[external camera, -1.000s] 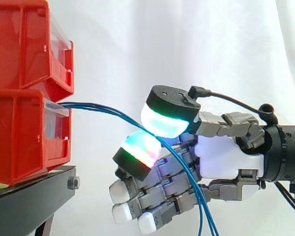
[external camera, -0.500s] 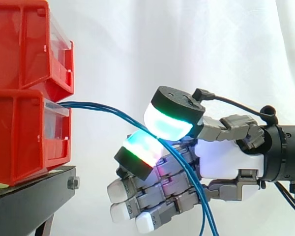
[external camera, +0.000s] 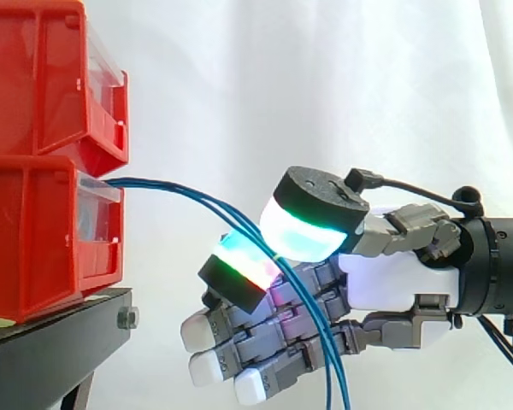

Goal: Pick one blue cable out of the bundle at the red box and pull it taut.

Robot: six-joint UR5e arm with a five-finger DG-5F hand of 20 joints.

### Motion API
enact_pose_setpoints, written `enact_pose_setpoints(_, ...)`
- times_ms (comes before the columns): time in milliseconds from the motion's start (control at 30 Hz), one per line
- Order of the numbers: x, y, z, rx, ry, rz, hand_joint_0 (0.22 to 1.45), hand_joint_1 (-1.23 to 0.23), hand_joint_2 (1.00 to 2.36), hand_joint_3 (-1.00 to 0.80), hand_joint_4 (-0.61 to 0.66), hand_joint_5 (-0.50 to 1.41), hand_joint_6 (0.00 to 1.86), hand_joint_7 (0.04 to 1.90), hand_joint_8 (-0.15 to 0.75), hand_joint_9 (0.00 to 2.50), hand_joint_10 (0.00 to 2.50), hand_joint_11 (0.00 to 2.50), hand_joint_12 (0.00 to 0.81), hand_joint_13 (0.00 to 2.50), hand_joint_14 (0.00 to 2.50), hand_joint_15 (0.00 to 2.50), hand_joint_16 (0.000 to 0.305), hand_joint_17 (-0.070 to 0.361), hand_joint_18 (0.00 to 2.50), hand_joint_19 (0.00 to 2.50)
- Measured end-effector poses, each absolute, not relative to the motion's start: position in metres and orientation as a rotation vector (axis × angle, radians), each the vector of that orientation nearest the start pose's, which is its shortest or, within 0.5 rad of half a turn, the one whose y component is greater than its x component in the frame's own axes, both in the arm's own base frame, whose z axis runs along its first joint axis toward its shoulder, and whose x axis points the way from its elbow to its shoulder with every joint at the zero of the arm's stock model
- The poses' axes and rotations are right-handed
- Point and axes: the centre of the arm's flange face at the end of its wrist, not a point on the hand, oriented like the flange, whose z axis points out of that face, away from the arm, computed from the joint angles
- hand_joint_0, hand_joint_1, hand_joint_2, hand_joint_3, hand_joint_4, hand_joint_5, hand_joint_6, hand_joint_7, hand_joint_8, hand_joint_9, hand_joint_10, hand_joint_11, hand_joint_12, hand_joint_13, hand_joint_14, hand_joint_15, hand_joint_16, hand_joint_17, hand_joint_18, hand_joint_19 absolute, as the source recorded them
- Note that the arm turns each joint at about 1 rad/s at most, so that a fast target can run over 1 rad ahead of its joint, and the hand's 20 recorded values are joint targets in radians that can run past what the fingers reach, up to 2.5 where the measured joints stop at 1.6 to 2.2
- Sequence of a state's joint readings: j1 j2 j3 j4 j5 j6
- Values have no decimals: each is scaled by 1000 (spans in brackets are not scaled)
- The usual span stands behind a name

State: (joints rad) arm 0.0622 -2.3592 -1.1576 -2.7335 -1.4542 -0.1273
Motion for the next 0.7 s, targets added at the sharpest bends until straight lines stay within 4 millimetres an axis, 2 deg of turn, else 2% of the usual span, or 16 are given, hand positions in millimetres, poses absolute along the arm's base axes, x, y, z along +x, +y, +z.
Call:
enact_pose_setpoints(233, 776, -96, 222, 1123, 1204, 1091, 800, -938, 1005, -427, 20, -192, 949, 1042, 246, 553, 8, 370, 362, 513, 8, 200, 53, 118, 594, 223)
enact_pose_setpoints(433, 776, -96, 222, 1123, 1203, 1090, 738, -908, 1006, -406, 44, -187, 939, 1129, 250, 569, 6, 385, 362, 516, 8, 207, 53, 118, 605, 225)
enact_pose_setpoints(567, 776, -97, 222, 1123, 1202, 1090, 691, -864, 1009, -388, -2, -179, 934, 1113, 250, 583, 6, 370, 361, 518, 8, 216, 52, 118, 593, 251)
enact_pose_setpoints(700, 776, -97, 222, 1123, 1202, 1090, 722, -867, 1009, -369, -55, -176, 933, 1168, 253, 586, 6, 365, 362, 521, 9, 217, 52, 117, 595, 248)
